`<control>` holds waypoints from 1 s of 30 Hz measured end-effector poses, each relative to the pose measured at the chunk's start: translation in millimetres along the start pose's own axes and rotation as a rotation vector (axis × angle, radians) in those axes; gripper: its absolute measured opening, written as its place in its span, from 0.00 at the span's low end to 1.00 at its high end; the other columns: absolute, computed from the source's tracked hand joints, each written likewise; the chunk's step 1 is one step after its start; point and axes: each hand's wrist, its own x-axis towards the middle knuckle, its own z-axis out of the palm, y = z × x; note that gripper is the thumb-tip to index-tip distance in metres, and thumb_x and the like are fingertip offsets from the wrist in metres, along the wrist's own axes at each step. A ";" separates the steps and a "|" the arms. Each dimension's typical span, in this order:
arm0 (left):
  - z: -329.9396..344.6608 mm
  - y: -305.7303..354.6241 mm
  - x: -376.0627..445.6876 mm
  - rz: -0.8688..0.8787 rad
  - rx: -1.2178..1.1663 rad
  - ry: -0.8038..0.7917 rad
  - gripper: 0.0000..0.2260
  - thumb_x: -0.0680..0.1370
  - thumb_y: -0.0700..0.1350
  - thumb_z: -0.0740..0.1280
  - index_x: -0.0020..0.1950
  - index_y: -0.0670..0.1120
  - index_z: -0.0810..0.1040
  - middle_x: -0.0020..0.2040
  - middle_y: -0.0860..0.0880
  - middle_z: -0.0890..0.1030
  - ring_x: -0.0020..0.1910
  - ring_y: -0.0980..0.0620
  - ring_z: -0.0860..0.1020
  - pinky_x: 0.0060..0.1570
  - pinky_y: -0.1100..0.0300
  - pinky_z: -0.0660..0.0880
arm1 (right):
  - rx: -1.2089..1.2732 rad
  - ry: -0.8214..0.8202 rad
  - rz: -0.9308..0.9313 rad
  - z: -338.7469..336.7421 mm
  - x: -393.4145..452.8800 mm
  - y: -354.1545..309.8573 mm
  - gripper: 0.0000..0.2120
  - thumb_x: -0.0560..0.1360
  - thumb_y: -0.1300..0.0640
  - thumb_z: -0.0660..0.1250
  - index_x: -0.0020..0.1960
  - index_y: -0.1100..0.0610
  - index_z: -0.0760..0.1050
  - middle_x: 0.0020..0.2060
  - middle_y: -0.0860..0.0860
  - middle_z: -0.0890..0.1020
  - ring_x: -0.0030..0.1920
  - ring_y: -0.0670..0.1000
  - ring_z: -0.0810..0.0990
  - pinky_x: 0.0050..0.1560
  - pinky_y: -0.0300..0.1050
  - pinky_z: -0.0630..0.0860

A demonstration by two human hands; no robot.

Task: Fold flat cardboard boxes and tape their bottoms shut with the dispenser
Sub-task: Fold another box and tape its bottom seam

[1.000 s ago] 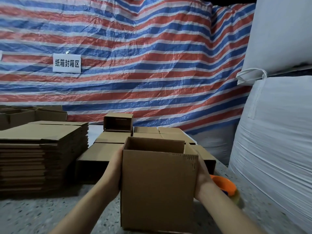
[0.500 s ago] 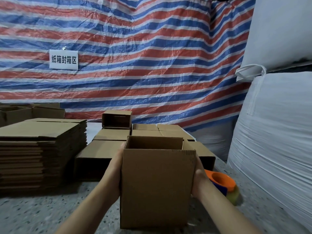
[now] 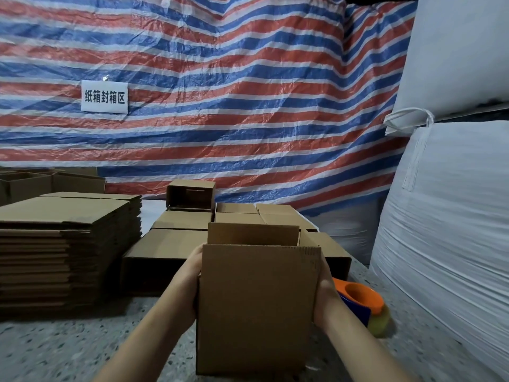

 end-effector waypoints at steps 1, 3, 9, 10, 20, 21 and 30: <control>-0.7 0.4 1.1 -0.008 0.009 -0.006 0.05 0.79 0.43 0.65 0.47 0.42 0.76 0.27 0.48 0.80 0.23 0.52 0.79 0.21 0.63 0.73 | 0.019 -0.011 -0.010 0.5 0.4 -0.8 0.21 0.83 0.53 0.56 0.37 0.60 0.78 0.26 0.50 0.82 0.30 0.52 0.82 0.26 0.36 0.76; -2.7 1.8 2.6 -0.013 -0.004 -0.014 0.07 0.79 0.44 0.66 0.55 0.43 0.76 0.31 0.46 0.82 0.26 0.50 0.81 0.24 0.61 0.75 | 0.066 -0.018 0.002 0.8 2.0 -1.9 0.28 0.83 0.47 0.54 0.33 0.58 0.81 0.27 0.52 0.83 0.28 0.50 0.82 0.26 0.37 0.77; -5.9 -3.9 5.3 0.089 -0.106 0.082 0.13 0.78 0.40 0.69 0.55 0.56 0.72 0.39 0.41 0.83 0.28 0.47 0.81 0.24 0.57 0.76 | 0.220 -0.056 0.055 2.0 -4.6 -3.7 0.36 0.84 0.40 0.50 0.28 0.52 0.84 0.29 0.53 0.84 0.28 0.49 0.83 0.27 0.40 0.78; -7.2 -4.8 4.3 0.122 -0.106 0.068 0.10 0.78 0.39 0.69 0.54 0.53 0.74 0.38 0.41 0.83 0.28 0.47 0.80 0.24 0.57 0.76 | 0.220 -0.050 0.049 2.9 -6.0 -4.3 0.35 0.84 0.40 0.51 0.28 0.51 0.84 0.29 0.52 0.84 0.29 0.49 0.83 0.28 0.40 0.78; -11.7 1.7 -1.1 0.136 -0.007 -0.081 0.06 0.76 0.44 0.68 0.43 0.47 0.85 0.39 0.40 0.84 0.32 0.47 0.82 0.27 0.57 0.78 | 0.212 -0.092 0.046 1.4 -10.9 -8.5 0.33 0.82 0.39 0.52 0.30 0.52 0.85 0.32 0.52 0.85 0.31 0.49 0.85 0.29 0.40 0.79; -12.1 1.4 -1.2 0.132 -0.013 -0.080 0.08 0.78 0.44 0.68 0.41 0.48 0.85 0.38 0.40 0.84 0.31 0.48 0.82 0.27 0.58 0.78 | 0.202 -0.097 0.049 1.4 -10.4 -9.1 0.33 0.82 0.39 0.53 0.30 0.52 0.84 0.31 0.52 0.85 0.31 0.49 0.84 0.29 0.40 0.79; -14.6 -1.6 0.6 0.176 0.011 -0.064 0.10 0.77 0.50 0.68 0.43 0.46 0.85 0.39 0.41 0.83 0.32 0.48 0.81 0.29 0.59 0.78 | 0.067 -0.218 0.085 1.6 -5.9 -20.3 0.22 0.75 0.45 0.61 0.26 0.51 0.79 0.27 0.50 0.80 0.28 0.46 0.80 0.31 0.40 0.79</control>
